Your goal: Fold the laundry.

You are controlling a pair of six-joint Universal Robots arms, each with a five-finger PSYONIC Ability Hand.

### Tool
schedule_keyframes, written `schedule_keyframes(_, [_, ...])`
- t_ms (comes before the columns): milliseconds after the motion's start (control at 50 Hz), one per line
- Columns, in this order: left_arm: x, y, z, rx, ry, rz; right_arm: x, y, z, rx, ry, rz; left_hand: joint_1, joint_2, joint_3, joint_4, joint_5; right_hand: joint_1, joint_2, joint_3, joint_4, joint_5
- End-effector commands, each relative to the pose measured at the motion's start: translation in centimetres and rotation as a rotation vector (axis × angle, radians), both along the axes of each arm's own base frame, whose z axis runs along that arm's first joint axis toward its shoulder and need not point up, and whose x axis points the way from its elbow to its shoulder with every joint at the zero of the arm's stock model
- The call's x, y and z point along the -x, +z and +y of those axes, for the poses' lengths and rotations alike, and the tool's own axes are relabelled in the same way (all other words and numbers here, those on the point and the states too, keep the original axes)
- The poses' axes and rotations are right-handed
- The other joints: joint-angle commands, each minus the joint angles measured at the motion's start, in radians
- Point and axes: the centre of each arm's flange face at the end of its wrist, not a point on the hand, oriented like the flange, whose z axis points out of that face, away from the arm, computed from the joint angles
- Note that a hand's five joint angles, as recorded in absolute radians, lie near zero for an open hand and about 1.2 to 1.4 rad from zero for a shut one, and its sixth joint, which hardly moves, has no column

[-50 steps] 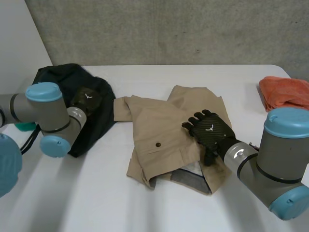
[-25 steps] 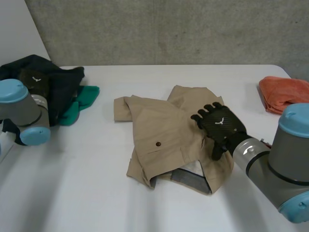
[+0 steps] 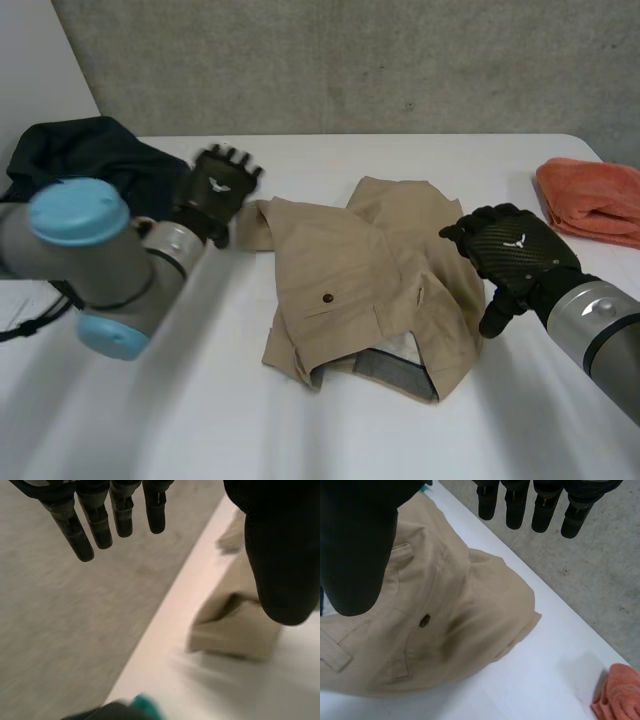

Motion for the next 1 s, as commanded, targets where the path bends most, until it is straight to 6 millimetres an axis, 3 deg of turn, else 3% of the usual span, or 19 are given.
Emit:
schedule_keyframes(20, [5.0, -5.2, 0.9, -0.076, -0.137, -0.045, -1.3, -1.5, 0.7, 0.015, 0.025, -0.071, -0.025, -0.021, -0.027, -0.02, -0.012, -0.044, -0.035, -0.033, -0.032, -0.047])
schedule_keyframes(80, [5.5, -6.9, 0.2, -0.11, -0.14, -0.074, -3.2, -3.2, 1.6, 0.002, 0.093, -0.074, -0.014, -0.009, -0.015, -0.009, 0.0, -0.044, -0.035, -0.033, -0.032, -0.047])
schedule_keyframes(160, [6.0, -7.3, -0.4, -0.115, -0.146, -0.092, -4.3, -5.2, 1.6, -0.007, 0.109, -0.063, 0.176, 0.181, 0.175, 0.181, 0.19, 0.153, 0.163, 0.165, 0.166, 0.15])
schedule_keyframes(180, [6.0, -7.1, -0.6, -0.112, -0.144, -0.09, -4.4, -5.4, 1.4, -0.004, 0.105, -0.062, 0.302, 0.306, 0.301, 0.307, 0.316, 0.206, 0.215, 0.218, 0.218, 0.203])
schedule_keyframes(200, [6.1, -6.8, -0.9, -0.104, -0.14, -0.082, -4.6, -5.6, 1.1, 0.006, 0.097, -0.06, 0.673, 0.677, 0.671, 0.678, 0.686, 0.343, 0.352, 0.355, 0.355, 0.34])
schedule_keyframes(240, [6.2, -6.3, -1.1, -0.089, -0.134, -0.075, -4.8, -5.8, 0.7, 0.014, 0.083, -0.058, 1.109, 1.113, 1.107, 1.114, 1.122, 0.596, 0.605, 0.607, 0.608, 0.593])
schedule_keyframes(260, [6.3, -6.2, -1.2, -0.083, -0.128, -0.073, -4.8, -5.9, 0.4, 0.016, 0.073, -0.056, 1.148, 1.152, 1.147, 1.153, 1.162, 0.774, 0.784, 0.786, 0.787, 0.771])
schedule_keyframes(280, [6.4, -6.0, -1.2, -0.075, -0.12, -0.066, -4.7, -6.0, -0.4, 0.027, 0.048, -0.046, 1.149, 1.153, 1.147, 1.154, 1.162, 1.093, 1.102, 1.104, 1.105, 1.09])
schedule_keyframes(300, [6.4, -5.8, -1.2, -0.069, -0.112, -0.061, -4.7, -5.9, -0.8, 0.034, 0.035, -0.046, 1.149, 1.153, 1.147, 1.154, 1.162, 1.177, 1.186, 1.188, 1.189, 1.174])
schedule_keyframes(340, [6.5, -5.2, -1.3, -0.048, -0.089, -0.049, -4.7, -5.3, -1.5, 0.065, 0.01, -0.052, 1.149, 1.153, 1.147, 1.154, 1.162, 1.177, 1.187, 1.189, 1.19, 1.174])
schedule_keyframes(420, [6.6, -0.5, -0.1, 0.015, -0.046, 0.008, -5.2, -2.8, -3.7, 0.169, -0.024, -0.09, 1.149, 1.153, 1.147, 1.154, 1.162, 1.177, 1.187, 1.189, 1.19, 1.174])
schedule_keyframes(500, [6.3, 2.9, 2.3, 0.017, -0.05, 0.079, -5.2, 1.6, -7.0, 0.3, -0.05, -0.136, 1.149, 1.153, 1.147, 1.154, 1.162, 1.177, 1.187, 1.189, 1.19, 1.174])
schedule_keyframes(600, [6.1, 6.3, 7.1, -0.015, -0.083, 0.164, -6.5, 4.5, -8.7, 0.363, 0.004, -0.152, 1.149, 1.153, 1.147, 1.154, 1.162, 1.177, 1.187, 1.189, 1.19, 1.174])
schedule_keyframes(680, [6.1, 7.1, 10.7, -0.037, -0.048, 0.196, -7.8, 4.8, -10.0, 0.397, 0.069, -0.165, 1.149, 1.153, 1.147, 1.154, 1.162, 1.177, 1.187, 1.189, 1.19, 1.174])
schedule_keyframes(800, [7.2, 6.2, 16.2, -0.104, -0.054, 0.222, -9.1, 4.9, -10.9, 0.457, 0.156, -0.206, 1.149, 1.153, 1.147, 1.154, 1.162, 1.177, 1.187, 1.189, 1.19, 1.174])
schedule_keyframes(940, [8.1, 3.8, 19.7, -0.215, -0.104, 0.233, -8.3, 0.5, -9.6, 0.314, 0.2, -0.157, 1.105, 1.11, 1.104, 1.11, 1.119, 1.177, 1.187, 1.189, 1.19, 1.174])
schedule_keyframes(960, [8.1, 3.5, 19.9, -0.224, -0.103, 0.228, -7.9, 0.0, -9.5, 0.294, 0.193, -0.152, 0.957, 0.961, 0.955, 0.962, 0.97, 1.114, 1.124, 1.126, 1.127, 1.111])
schedule_keyframes(980, [7.8, 3.2, 19.9, -0.237, -0.099, 0.218, -6.9, -1.1, -9.5, 0.25, 0.165, -0.133, 0.647, 0.651, 0.646, 0.652, 0.661, 0.681, 0.69, 0.692, 0.693, 0.678])
schedule_keyframes(1000, [7.7, 3.1, 20.0, -0.242, -0.094, 0.214, -6.2, -1.6, -9.7, 0.227, 0.146, -0.124, 0.519, 0.523, 0.518, 0.524, 0.533, 0.482, 0.491, 0.493, 0.494, 0.479])
